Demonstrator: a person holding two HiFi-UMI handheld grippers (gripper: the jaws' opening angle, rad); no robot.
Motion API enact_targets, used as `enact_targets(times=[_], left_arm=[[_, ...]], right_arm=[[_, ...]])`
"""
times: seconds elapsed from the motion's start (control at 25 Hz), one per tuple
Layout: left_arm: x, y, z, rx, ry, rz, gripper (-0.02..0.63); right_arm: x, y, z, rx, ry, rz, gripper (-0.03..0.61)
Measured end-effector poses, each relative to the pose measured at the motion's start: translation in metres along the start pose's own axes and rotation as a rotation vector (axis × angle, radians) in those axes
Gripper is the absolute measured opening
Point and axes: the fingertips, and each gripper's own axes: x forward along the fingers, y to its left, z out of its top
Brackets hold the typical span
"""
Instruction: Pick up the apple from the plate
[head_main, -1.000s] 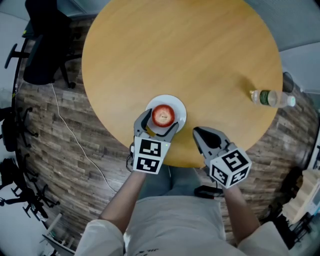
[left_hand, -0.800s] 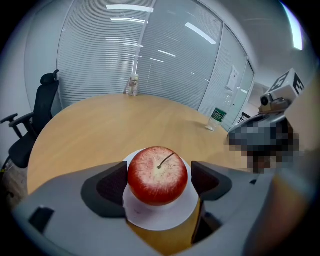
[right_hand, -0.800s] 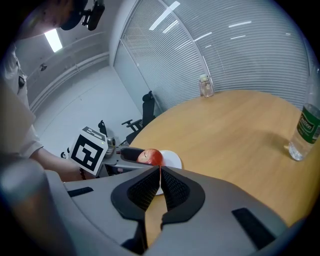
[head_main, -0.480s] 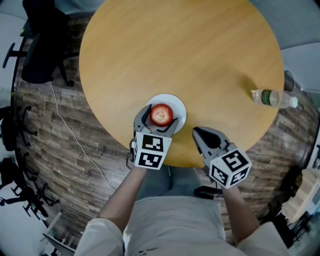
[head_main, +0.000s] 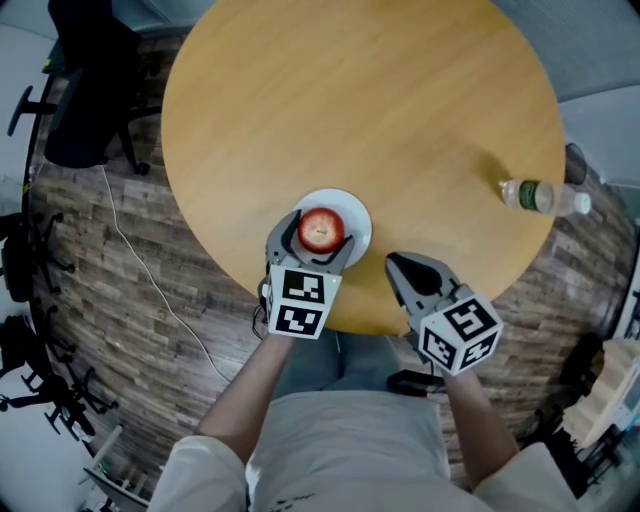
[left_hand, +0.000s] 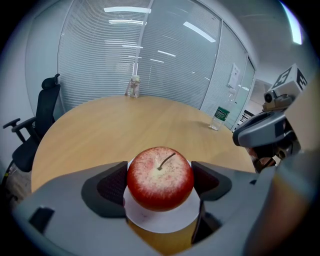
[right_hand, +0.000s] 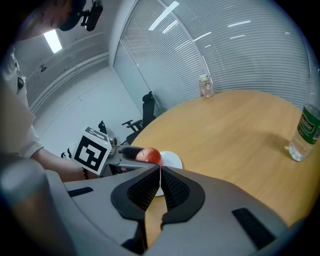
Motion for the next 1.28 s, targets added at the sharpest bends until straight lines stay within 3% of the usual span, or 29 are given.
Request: enact_targets(times=[0.44,0.76,1.28], left_arm=[[-0.041,0.001,0.017,0.007,-0.043,0.009,0.4],[-0.091,-0.022,0.025,0.052,-0.088,-0.013,0.4],[-0.148,-0.034,0.046,0.056,-0.186,-0.007,0.399]], right_arm=[[-0.014,0.019,0.02,-0.045,-0.065,0.001,0.031],[-0.037,0.039,0.035,-0.096,-0.123,-0.02,0.031],[-0.075,0.051,0.065,-0.144,-0.198,-0.053,0.031]])
